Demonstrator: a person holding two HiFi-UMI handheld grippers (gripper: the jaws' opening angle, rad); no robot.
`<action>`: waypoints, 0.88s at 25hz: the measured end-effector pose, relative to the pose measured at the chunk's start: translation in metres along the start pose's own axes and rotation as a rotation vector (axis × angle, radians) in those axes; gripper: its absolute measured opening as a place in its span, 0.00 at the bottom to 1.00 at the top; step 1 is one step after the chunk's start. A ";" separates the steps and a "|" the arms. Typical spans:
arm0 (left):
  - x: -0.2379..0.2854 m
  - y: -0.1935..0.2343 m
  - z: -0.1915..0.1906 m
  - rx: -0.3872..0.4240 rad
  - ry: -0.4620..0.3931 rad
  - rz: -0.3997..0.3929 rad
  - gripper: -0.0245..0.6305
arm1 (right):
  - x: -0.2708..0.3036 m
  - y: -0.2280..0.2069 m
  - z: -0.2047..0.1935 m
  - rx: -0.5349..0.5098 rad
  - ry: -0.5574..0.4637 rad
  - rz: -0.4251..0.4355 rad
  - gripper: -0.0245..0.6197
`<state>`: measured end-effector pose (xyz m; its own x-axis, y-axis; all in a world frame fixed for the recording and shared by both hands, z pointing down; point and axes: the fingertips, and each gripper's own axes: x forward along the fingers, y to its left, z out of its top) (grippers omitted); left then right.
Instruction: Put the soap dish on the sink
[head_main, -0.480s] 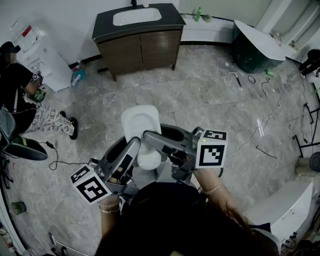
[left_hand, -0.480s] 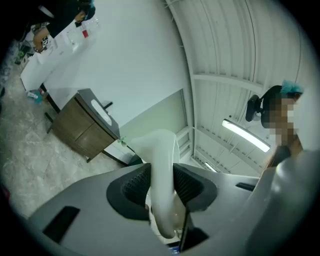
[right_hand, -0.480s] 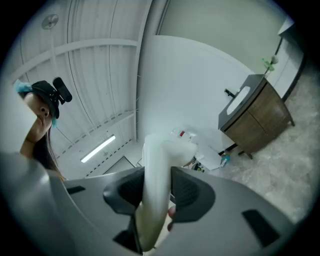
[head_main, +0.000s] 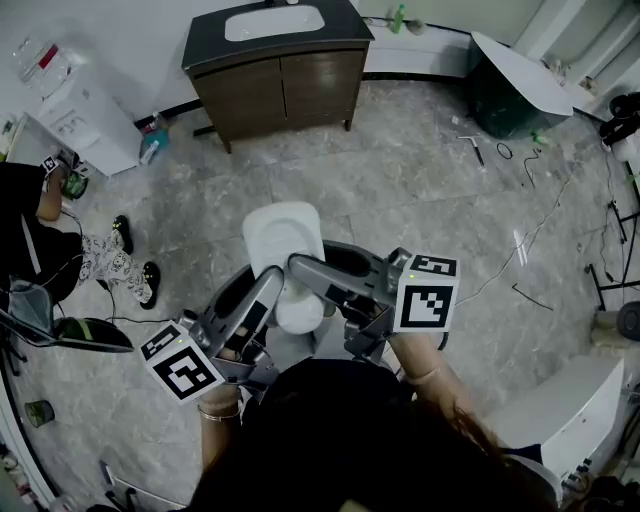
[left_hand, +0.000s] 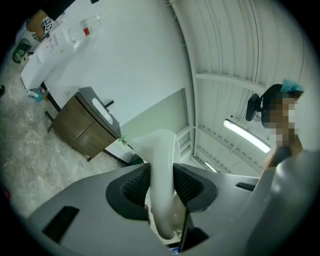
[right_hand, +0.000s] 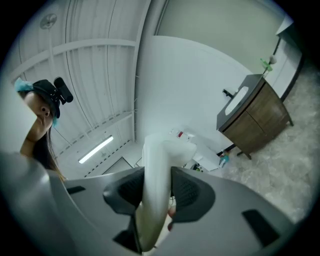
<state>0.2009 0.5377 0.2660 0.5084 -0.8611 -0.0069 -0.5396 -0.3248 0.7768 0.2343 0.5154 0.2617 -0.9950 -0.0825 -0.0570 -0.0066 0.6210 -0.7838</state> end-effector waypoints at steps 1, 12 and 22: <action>0.000 0.000 0.001 0.014 -0.001 -0.005 0.24 | 0.001 0.000 0.000 -0.009 -0.003 0.002 0.27; 0.003 0.005 0.005 0.053 -0.030 -0.025 0.24 | 0.008 -0.006 0.005 -0.044 -0.044 0.036 0.27; 0.060 0.037 0.035 -0.011 -0.034 -0.005 0.24 | 0.015 -0.053 0.061 -0.067 -0.048 0.016 0.27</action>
<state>0.1876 0.4600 0.2720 0.4880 -0.8722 -0.0324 -0.5294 -0.3253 0.7835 0.2262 0.4336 0.2647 -0.9890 -0.1086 -0.1005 0.0012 0.6732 -0.7394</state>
